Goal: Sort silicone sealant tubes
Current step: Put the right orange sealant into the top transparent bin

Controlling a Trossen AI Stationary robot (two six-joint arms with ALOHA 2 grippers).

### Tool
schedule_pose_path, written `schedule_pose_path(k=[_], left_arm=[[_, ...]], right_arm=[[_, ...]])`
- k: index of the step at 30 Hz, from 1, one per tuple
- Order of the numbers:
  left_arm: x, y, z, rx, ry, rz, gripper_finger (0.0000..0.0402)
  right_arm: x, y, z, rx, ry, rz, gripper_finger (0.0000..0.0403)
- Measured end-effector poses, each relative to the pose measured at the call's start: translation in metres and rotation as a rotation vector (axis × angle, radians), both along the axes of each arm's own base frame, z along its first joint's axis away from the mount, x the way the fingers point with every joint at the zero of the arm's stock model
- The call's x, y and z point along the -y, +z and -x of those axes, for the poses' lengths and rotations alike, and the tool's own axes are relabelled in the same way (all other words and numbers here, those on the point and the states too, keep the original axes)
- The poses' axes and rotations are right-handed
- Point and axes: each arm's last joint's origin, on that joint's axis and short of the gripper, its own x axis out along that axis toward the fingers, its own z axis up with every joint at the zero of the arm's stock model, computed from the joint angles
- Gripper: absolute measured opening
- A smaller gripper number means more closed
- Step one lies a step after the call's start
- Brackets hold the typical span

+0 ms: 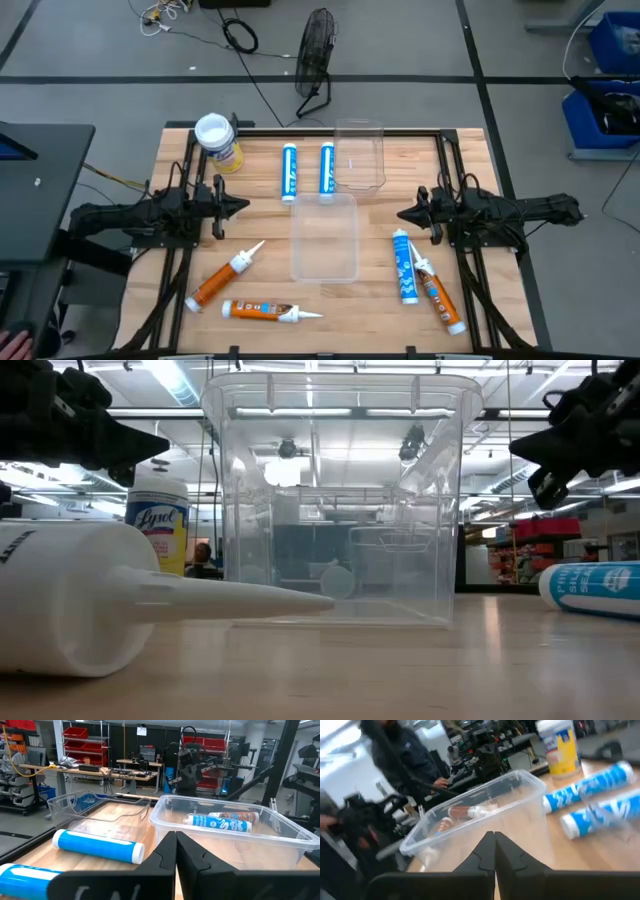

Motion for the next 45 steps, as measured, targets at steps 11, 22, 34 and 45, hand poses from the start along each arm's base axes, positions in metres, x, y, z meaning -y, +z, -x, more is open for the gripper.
schedule_pose_path(k=[11, 22, 34, 45], left_arm=[[0.0, 0.004, 0.0, 0.054, -0.005, 0.062, 0.0005], [0.0, 0.008, 0.001, 0.122, -0.024, 0.238, 0.0005], [0.0, 0.009, 0.001, 0.147, -0.038, 0.355, 0.0005], [0.0, 0.009, 0.001, 0.171, -0.046, 0.516, 0.0005]], right_arm=[[0.002, 0.058, 0.01, 0.15, -0.05, -0.456, 0.0001], [-0.003, 0.146, 0.026, -0.408, -0.001, -0.675, 0.0], [-0.018, 0.153, -0.023, -1.035, 0.077, -0.93, 0.0003], [-0.046, 0.127, -0.054, -1.337, 0.012, -0.929, 0.0116]])
